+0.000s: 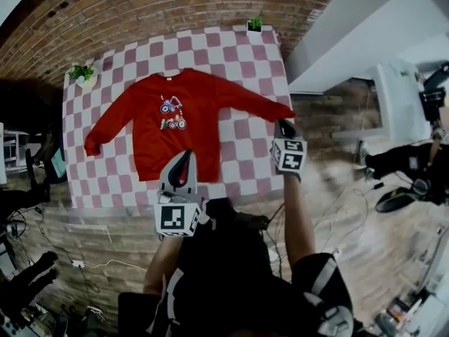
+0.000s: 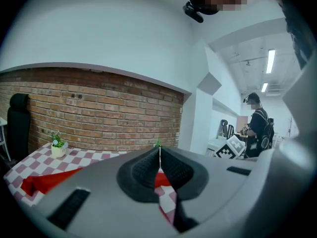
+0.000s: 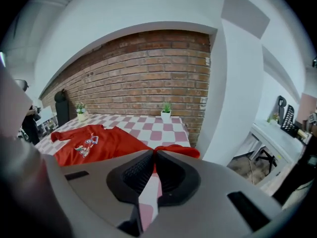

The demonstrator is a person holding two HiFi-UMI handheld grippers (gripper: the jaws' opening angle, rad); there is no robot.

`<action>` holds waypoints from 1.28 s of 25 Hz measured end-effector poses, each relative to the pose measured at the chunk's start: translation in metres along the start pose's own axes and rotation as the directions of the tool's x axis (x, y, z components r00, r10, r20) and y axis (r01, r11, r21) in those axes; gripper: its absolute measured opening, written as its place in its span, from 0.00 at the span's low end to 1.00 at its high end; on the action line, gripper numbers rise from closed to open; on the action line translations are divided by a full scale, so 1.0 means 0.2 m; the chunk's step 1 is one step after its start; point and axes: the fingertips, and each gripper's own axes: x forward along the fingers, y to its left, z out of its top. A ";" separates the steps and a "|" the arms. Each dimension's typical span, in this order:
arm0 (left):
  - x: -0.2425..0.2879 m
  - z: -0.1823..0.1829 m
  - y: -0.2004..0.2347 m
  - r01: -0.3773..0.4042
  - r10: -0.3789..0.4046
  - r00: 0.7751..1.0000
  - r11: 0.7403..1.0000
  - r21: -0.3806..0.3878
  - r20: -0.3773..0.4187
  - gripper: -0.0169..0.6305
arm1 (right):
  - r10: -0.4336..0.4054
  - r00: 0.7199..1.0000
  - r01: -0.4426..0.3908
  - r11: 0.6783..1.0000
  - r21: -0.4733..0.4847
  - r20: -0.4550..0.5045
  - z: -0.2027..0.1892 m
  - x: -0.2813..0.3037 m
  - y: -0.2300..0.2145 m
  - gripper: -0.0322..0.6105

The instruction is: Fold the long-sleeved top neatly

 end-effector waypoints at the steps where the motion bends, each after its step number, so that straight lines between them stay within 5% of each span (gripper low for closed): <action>1: -0.01 0.00 0.03 -0.006 0.006 1.000 1.000 0.003 0.003 0.04 | 0.006 1.000 -0.006 1.000 -0.013 0.004 0.02 0.00 0.03 0.09; 18: -0.23 0.08 0.50 0.009 -0.008 0.998 1.000 -0.008 0.058 0.04 | 0.080 0.994 -0.059 0.967 -0.248 0.075 0.38 -0.09 0.82 0.08; 32: -0.52 0.04 1.00 -0.023 0.025 0.998 0.999 -0.038 0.063 0.04 | 0.206 0.977 -0.161 0.879 -0.448 0.054 0.44 -0.05 1.64 0.08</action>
